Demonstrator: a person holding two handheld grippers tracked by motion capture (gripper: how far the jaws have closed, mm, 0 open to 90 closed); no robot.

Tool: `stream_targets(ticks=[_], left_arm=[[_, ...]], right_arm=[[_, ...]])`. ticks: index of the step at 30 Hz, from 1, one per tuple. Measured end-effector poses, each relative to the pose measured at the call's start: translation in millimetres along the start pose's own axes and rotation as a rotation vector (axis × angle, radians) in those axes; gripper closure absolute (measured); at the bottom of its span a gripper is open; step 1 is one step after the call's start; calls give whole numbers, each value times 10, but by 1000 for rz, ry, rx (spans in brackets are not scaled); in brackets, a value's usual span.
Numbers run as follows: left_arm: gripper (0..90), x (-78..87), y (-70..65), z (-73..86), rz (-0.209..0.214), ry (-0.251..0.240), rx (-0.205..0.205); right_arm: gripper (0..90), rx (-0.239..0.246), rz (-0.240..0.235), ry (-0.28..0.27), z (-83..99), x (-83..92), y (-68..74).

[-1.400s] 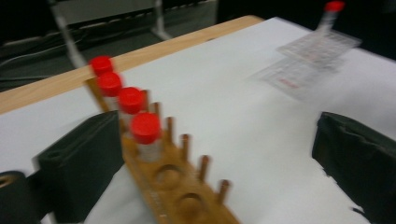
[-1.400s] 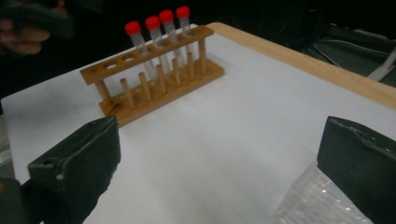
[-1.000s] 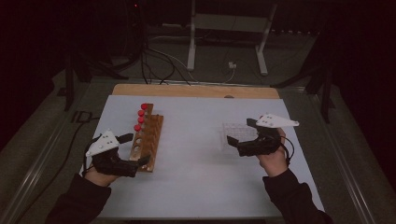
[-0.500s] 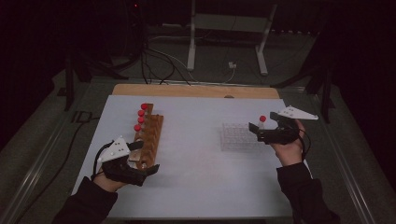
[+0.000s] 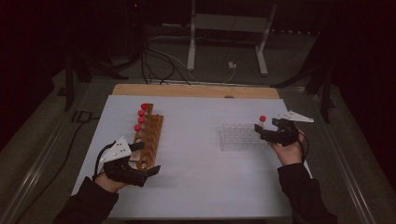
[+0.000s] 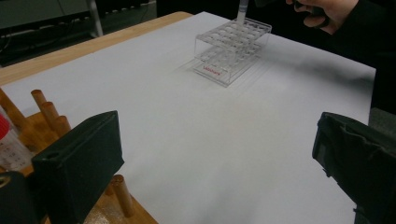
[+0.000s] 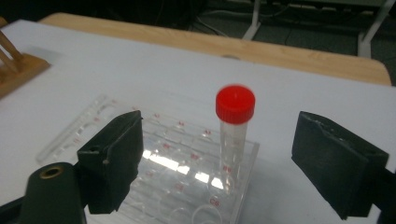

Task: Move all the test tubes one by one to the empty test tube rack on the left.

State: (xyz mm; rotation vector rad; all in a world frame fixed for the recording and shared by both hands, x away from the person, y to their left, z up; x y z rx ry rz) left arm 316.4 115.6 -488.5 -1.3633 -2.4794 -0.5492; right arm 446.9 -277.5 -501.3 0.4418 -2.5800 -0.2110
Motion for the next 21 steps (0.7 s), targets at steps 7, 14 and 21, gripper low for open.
stream_targets(ticks=[7, 14, 21], left_arm=[[25, -11, -17, -4, 3, 2, -5], [25, -12, -19, -1, 7, 1, -5], [25, -7, -13, 0, 4, 0, -3]], right_arm=[[458, -3, 46, 22, 68, -118, -83], [612, 1, 51, 52, 110, -199, -96], [675, 4, 64, 72, 138, -254, -98]])
Point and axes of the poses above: each handheld gripper's, and its own axes: x roughly backward along the jaws, z roughly out of its underside, y roughly to its left, the point moved 10 cm from there along -x, roughly forward along the jaws, and after that the axes turned 13 degrees about -x, right-handed, at the moved point
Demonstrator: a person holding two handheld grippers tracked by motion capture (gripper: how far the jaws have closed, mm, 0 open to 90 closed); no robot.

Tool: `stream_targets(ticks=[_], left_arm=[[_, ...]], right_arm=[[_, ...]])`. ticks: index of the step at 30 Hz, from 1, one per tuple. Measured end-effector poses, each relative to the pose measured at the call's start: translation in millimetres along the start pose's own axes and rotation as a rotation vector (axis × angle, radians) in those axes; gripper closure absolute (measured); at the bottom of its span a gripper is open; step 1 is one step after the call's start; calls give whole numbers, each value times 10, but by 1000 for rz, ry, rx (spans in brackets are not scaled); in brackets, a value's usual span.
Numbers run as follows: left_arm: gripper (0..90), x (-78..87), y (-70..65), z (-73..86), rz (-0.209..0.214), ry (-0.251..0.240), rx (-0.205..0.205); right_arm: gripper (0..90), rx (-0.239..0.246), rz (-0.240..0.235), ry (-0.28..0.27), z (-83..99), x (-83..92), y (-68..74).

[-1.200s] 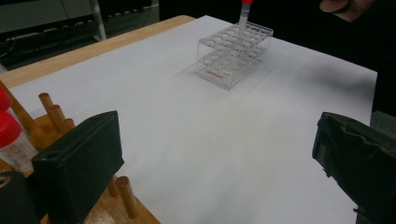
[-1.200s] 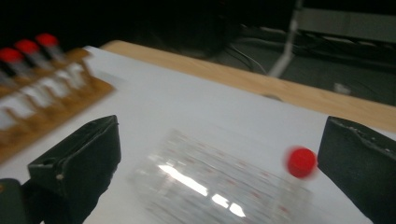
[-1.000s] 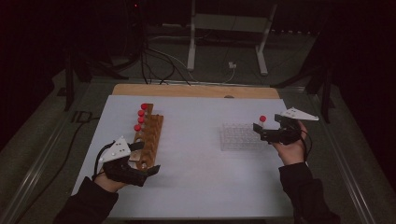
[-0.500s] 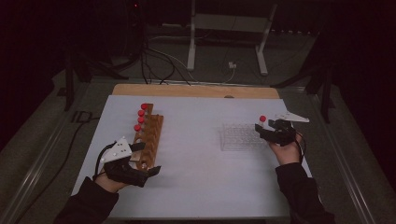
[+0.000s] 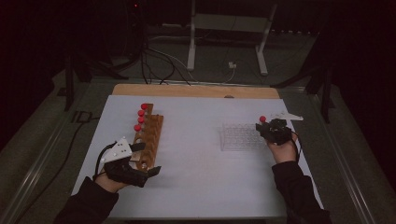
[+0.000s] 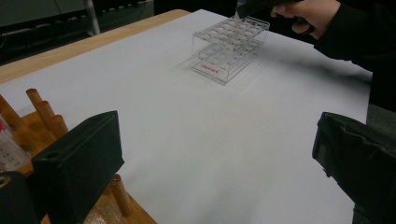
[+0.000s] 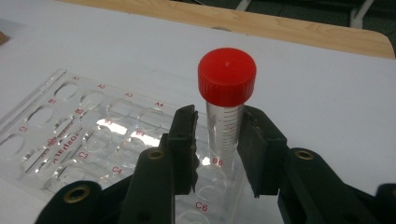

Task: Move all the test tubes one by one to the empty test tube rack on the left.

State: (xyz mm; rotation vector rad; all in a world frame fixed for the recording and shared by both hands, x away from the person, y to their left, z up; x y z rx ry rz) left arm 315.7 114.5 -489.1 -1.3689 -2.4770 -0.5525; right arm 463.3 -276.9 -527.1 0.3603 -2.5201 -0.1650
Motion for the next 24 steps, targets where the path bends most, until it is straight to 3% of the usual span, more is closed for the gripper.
stream_targets(ticks=[11, 24], left_arm=[[25, 1, 3, 4, 0, 1, 0], [25, 8, 4, 3, 2, -1, -3]], right_arm=[[742, 7, 45, 8, -1, -4, -12], [752, 9, 42, 28, -12, 14, -23]])
Point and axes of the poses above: each handheld gripper's, and its own axes: x roughly backward along the jaws, z roughly out of its underside, y roughly to its left, the point moved 10 cm from there along -x, roughly forward along the jaws, and after that the axes turned 13 degrees about -x, right-handed, at the moved point
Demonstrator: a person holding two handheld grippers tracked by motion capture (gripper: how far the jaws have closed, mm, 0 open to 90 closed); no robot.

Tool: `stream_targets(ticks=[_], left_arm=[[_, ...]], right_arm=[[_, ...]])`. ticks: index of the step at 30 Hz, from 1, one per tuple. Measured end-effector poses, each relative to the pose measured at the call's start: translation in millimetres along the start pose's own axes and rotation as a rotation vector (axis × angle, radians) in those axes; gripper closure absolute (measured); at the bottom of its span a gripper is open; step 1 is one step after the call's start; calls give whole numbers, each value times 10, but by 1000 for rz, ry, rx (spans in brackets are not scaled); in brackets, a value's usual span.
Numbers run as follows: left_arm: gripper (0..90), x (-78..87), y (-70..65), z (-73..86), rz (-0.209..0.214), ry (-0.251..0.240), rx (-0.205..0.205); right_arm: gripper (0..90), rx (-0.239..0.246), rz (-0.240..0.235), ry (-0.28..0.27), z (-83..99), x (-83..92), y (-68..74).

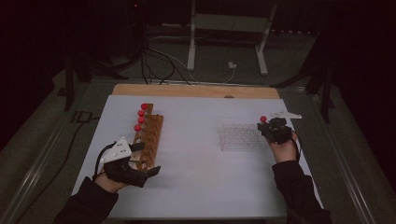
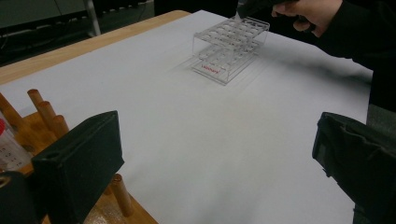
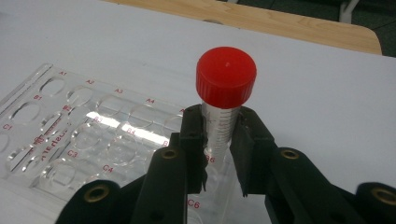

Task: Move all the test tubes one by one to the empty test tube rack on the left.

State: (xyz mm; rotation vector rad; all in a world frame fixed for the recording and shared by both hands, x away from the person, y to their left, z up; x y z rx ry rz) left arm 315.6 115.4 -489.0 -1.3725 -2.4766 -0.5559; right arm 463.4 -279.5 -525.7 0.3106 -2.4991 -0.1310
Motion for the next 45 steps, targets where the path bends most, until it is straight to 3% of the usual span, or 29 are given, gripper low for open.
stream_targets(ticks=[27, 45], left_arm=[[25, -1, 2, -2, 1, 1, 0], [25, 6, -3, -16, 2, -1, -1]], right_arm=[[752, 11, -21, -42, -201, 275, 45], [752, 37, -53, -80, -402, 480, 190]])
Point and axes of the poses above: each handheld gripper's, and its own axes: x roughly backward along the jaws, z roughly out of its underside, y roughly to its left, the point moved 10 cm from there along -x, roughly forward along the jaws, and after that the axes turned 13 degrees about -x, right-handed, at the moved point
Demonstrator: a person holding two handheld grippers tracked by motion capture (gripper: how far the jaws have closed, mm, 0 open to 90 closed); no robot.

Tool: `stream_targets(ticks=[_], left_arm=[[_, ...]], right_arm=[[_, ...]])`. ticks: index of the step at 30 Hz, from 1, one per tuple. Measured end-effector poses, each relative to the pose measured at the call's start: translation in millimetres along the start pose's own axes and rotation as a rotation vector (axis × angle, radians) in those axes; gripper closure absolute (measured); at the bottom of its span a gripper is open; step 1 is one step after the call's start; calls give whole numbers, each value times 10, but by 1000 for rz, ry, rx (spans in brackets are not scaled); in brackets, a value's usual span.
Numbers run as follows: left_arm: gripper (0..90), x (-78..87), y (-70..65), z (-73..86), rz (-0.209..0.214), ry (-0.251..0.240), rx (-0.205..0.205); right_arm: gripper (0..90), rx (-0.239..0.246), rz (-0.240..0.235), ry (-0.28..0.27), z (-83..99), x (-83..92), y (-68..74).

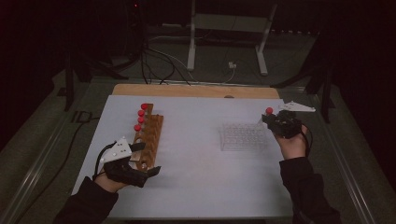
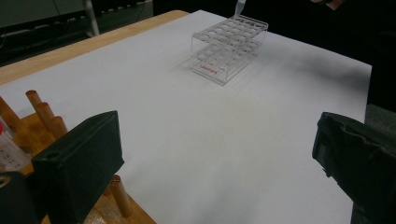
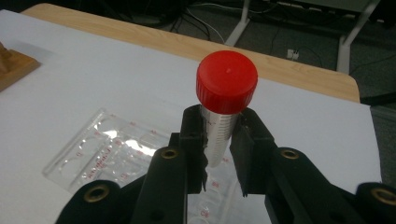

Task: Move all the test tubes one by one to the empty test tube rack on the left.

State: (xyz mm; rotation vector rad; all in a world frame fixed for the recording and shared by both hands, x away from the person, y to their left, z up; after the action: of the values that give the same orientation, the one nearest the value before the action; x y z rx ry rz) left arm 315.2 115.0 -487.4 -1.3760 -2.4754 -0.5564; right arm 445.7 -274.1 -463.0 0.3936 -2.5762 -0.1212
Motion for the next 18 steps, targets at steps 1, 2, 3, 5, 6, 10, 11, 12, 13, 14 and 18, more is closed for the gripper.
stream_targets(ticks=[1, 2, 3, 5, 6, 10, 11, 12, 13, 14, 18], left_arm=[[25, 2, -1, -1, 1, 0, -1], [25, 4, -4, -4, 3, -1, -1], [25, 4, -2, -6, 0, -2, -3], [25, 9, -8, -9, 3, -3, -2], [25, 10, -8, -10, 1, -3, -3], [25, 7, -13, -10, 6, -1, -3], [25, 5, -14, -10, 5, 0, -4], [25, 4, -17, -12, 7, 0, -3], [25, 4, -19, -13, 8, 0, -4], [25, 5, -20, -15, 7, 1, -4], [25, 7, -30, -24, 12, -1, -6]], right_arm=[[752, 4, -1, -1, -10, 6, 14], [752, 5, -4, -4, -21, 9, 31], [752, 6, -10, -6, -33, 16, 50], [752, 14, -17, -9, -59, 26, 90], [752, 16, -23, -11, -71, 32, 116], [752, 33, -50, -7, -95, 37, 237], [752, 37, -56, -6, -97, 36, 269], [752, 42, -63, -5, -98, 34, 303], [752, 48, -67, -5, -100, 31, 333], [752, 50, -75, -5, -102, 29, 367], [752, 70, -104, 3, -107, 25, 510]])
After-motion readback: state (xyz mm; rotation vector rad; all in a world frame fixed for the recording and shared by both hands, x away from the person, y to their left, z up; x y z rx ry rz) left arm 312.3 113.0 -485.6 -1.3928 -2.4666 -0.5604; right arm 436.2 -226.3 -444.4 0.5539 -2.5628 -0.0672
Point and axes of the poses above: each handheld gripper's, and its own axes: x roughly backward along the jaws, z roughly out of its underside, y roughly to its left, the point moved 10 cm from there along -x, roughly forward along the jaws, and after that the axes turned 13 degrees about -x, right-handed, at the moved point
